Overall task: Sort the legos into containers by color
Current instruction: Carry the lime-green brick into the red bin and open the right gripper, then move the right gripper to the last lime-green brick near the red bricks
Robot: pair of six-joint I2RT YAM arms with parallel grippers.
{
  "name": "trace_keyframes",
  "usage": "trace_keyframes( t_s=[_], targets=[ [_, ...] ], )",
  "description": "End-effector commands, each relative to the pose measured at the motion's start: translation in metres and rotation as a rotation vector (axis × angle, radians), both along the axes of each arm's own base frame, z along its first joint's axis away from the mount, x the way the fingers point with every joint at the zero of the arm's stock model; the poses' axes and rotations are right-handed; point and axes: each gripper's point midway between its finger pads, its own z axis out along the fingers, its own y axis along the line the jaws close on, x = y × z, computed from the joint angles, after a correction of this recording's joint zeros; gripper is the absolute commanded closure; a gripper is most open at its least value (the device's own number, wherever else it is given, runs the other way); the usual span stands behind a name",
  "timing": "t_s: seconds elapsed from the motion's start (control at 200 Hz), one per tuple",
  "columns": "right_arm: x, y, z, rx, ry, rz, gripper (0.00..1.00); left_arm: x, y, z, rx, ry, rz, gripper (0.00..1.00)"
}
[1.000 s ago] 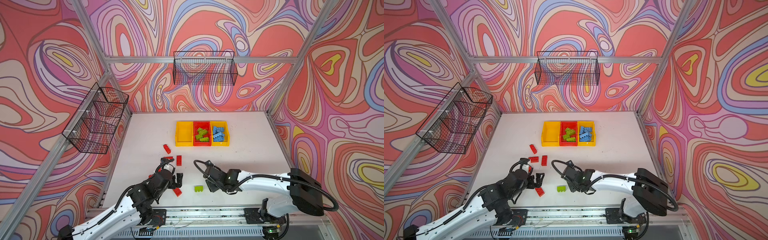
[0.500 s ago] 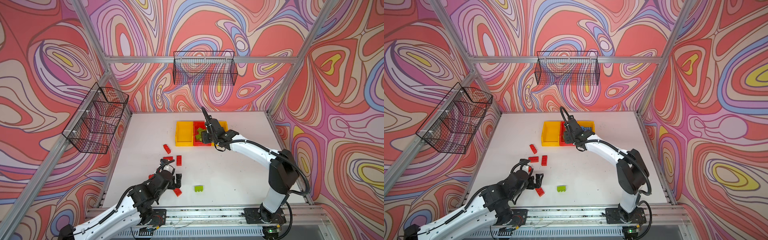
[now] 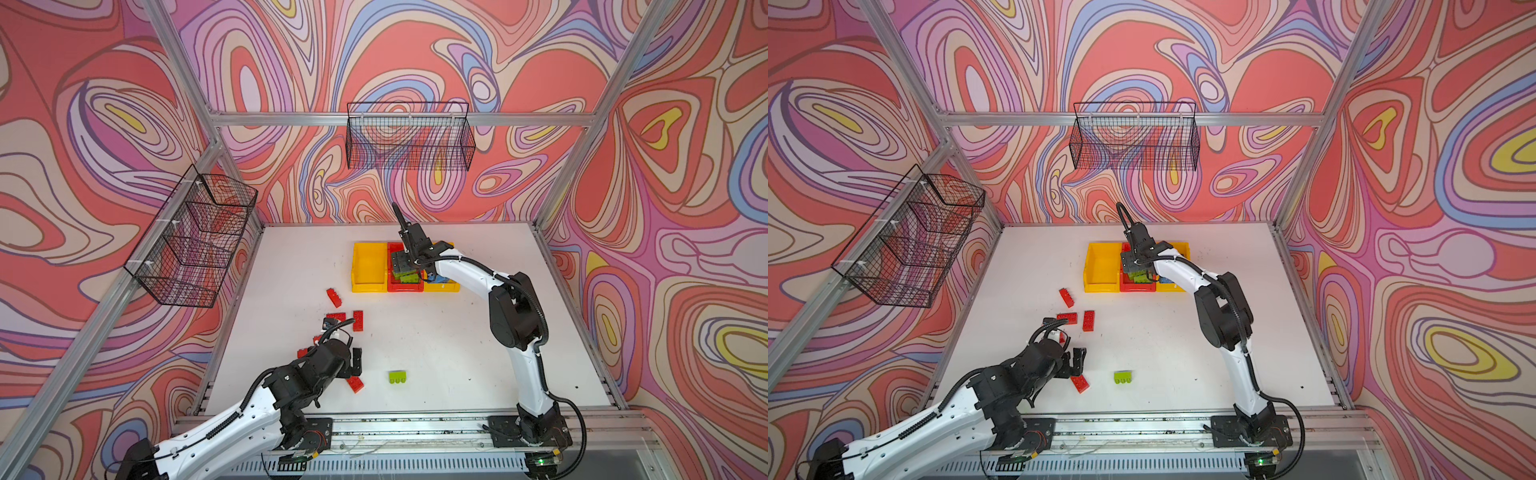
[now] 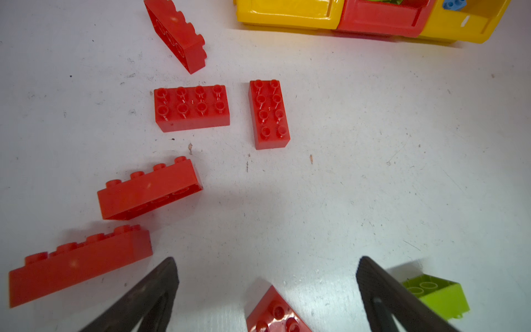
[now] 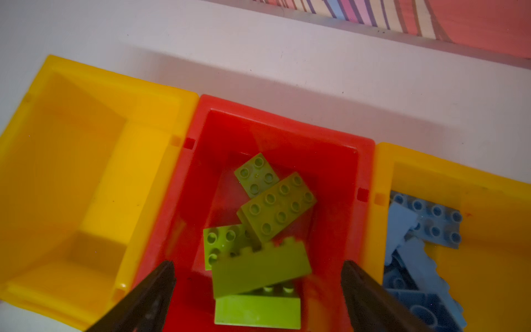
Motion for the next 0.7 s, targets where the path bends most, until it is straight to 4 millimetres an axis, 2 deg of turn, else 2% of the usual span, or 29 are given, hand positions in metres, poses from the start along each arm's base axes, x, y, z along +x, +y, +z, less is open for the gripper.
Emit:
trace_keyframes(
  t_s=[0.0,0.16,0.3,0.356,0.386,0.516,0.696],
  targets=[
    [-0.011,-0.005,0.027,0.019,-0.016,0.015,0.03,0.008,-0.002,0.013,-0.005,-0.032,0.013,0.0],
    [-0.047,-0.013,0.048,0.061,-0.01,0.015,0.03,0.008,-0.007,0.017,-0.022,-0.023,0.002,0.0],
    [-0.106,-0.001,0.05,0.065,0.017,0.063,0.04,0.003,-0.005,0.017,-0.049,-0.004,0.012,0.0],
    [-0.133,0.007,0.038,0.05,0.049,0.085,0.04,-0.001,-0.003,0.017,-0.063,0.002,0.016,0.0],
    [-0.148,0.01,0.044,0.064,0.042,0.093,0.05,-0.003,-0.002,0.017,-0.073,0.004,0.019,0.0],
    [-0.209,0.027,0.022,0.064,0.086,0.128,0.05,-0.012,0.007,0.014,-0.112,0.009,0.041,0.0],
    [-0.266,0.038,0.0,0.058,0.116,0.12,0.06,-0.025,0.019,0.008,-0.165,0.021,0.07,0.0]
  ],
)
